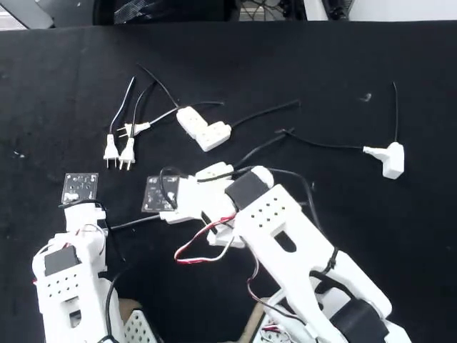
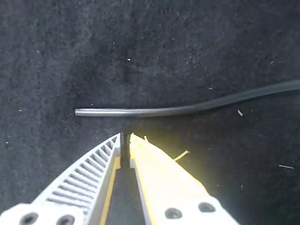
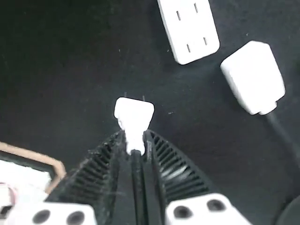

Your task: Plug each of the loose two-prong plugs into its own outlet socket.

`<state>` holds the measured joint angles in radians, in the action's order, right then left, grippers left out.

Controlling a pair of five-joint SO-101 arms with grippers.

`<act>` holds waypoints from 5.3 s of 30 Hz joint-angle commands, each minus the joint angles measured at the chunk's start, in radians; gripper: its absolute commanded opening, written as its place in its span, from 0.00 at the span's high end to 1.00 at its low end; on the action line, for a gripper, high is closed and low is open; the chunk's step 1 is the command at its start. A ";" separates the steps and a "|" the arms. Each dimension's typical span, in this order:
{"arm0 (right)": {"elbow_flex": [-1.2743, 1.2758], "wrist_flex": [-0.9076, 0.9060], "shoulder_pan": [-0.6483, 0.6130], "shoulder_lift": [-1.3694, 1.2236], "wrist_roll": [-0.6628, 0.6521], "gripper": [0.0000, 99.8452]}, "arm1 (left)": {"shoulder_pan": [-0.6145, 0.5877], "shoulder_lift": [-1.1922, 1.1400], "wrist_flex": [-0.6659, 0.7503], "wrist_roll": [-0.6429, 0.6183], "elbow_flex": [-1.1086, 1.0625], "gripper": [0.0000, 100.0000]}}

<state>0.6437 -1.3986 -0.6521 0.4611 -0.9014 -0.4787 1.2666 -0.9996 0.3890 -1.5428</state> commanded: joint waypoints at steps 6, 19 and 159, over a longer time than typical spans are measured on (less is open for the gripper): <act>-0.349 -0.107 0.014 -0.236 -0.241 0.99 | -0.008 0.003 0.014 -0.060 0.042 0.95; -0.710 -0.184 0.017 -0.578 -0.319 0.99 | -0.051 -0.003 -0.069 -0.080 0.137 0.95; -0.905 -0.183 -0.147 -0.986 -0.459 0.99 | -0.174 0.006 0.015 -0.184 0.022 0.95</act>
<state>-0.2539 -1.5888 -0.7748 -0.4611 -1.3541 -0.6429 1.2681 -0.9920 0.2079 -1.5305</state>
